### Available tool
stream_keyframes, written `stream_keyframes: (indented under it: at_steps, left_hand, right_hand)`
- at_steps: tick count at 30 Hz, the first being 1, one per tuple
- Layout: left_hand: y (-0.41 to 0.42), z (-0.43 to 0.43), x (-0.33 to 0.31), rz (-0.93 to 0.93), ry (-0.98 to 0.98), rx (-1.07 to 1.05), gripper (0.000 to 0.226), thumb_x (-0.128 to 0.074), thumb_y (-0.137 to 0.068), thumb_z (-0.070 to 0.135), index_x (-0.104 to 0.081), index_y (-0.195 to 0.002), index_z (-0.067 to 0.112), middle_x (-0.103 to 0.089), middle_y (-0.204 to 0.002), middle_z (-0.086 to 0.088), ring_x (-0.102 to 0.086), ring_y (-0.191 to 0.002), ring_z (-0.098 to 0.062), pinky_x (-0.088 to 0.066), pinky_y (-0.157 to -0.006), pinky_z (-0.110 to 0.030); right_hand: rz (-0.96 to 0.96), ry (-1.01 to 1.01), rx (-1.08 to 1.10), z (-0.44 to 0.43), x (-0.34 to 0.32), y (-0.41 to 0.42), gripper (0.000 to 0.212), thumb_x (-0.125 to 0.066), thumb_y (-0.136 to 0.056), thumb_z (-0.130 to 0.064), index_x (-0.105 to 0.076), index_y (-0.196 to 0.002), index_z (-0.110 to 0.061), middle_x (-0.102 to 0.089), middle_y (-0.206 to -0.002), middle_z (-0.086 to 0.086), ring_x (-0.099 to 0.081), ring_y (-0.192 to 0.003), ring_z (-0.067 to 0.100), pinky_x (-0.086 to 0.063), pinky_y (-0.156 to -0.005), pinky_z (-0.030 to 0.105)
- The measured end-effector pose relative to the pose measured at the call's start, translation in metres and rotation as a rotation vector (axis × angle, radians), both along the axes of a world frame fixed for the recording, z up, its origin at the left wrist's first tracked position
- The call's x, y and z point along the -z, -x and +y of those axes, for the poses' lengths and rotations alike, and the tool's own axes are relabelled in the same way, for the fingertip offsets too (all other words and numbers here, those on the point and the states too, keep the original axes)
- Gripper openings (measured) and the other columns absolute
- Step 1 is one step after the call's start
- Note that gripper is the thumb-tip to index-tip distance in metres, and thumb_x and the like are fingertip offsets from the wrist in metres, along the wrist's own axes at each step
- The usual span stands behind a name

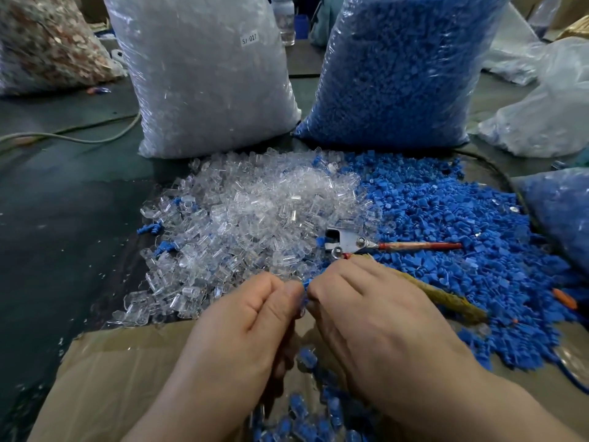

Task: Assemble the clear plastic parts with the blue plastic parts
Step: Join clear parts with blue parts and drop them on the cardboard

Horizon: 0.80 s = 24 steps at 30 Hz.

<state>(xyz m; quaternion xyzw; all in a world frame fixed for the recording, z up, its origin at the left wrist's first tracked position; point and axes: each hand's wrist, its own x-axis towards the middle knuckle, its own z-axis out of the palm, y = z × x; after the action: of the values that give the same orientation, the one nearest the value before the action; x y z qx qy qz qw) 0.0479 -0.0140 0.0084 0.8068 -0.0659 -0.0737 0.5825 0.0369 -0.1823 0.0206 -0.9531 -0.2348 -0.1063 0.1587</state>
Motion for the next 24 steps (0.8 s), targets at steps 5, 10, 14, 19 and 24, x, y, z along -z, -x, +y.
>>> stream_keyframes:
  at_steps: [5,10,14,19,24]
  left_hand:
    - [0.002,0.003,-0.001,-0.266,-0.009,0.167,0.016,-0.063,-0.088,0.054,-0.065,-0.093,0.039,-0.065,-0.067,0.016,-0.061,-0.058,0.0,-0.044,-0.052,-0.01]
    - [-0.003,0.015,-0.003,-0.351,-0.311,0.221,0.014,-0.058,-0.083,0.049,-0.063,-0.094,0.041,-0.068,-0.086,0.021,-0.066,-0.075,-0.003,-0.051,-0.064,-0.015]
    - [-0.005,0.018,0.003,-0.378,-0.591,0.283,0.012,-0.054,-0.082,0.047,-0.062,-0.084,0.039,-0.062,-0.091,0.029,-0.061,-0.079,0.005,-0.046,-0.056,-0.014]
    - [0.0,0.01,0.002,-0.348,-0.612,0.435,0.015,-0.053,-0.077,0.045,-0.061,-0.088,0.037,-0.059,-0.083,0.022,-0.058,-0.076,0.003,-0.047,-0.062,-0.02]
    - [-0.002,0.014,0.001,-0.297,-0.586,0.322,0.019,-0.051,-0.079,0.053,-0.06,-0.092,0.043,-0.064,-0.084,0.027,-0.062,-0.074,0.004,-0.048,-0.056,-0.017]
  right_hand:
    - [0.814,-0.826,0.208,0.004,-0.012,0.01,0.029,-0.047,-0.086,-0.039,-0.052,-0.065,-0.02,-0.045,-0.055,-0.006,-0.04,-0.051,0.011,-0.029,-0.045,0.027]
    - [0.638,-0.316,0.195,-0.012,-0.01,0.004,0.032,-0.048,-0.087,-0.048,-0.052,-0.071,-0.02,-0.053,-0.057,-0.011,-0.046,-0.052,0.006,-0.042,-0.051,0.033]
    - [0.41,0.143,0.123,-0.013,-0.007,0.006,0.022,-0.039,-0.093,-0.053,-0.048,-0.093,-0.033,-0.057,-0.09,-0.013,-0.056,-0.082,0.012,-0.051,-0.075,0.04]
    - [0.44,0.161,-0.012,-0.006,-0.006,0.009,0.009,-0.043,-0.09,-0.04,-0.042,-0.089,-0.031,-0.053,-0.095,-0.011,-0.054,-0.091,0.018,-0.043,-0.073,0.035]
    - [0.527,0.167,0.025,-0.017,-0.008,0.004,0.018,-0.044,-0.089,-0.045,-0.052,-0.09,-0.028,-0.056,-0.085,-0.011,-0.054,-0.078,0.01,-0.051,-0.072,0.037]
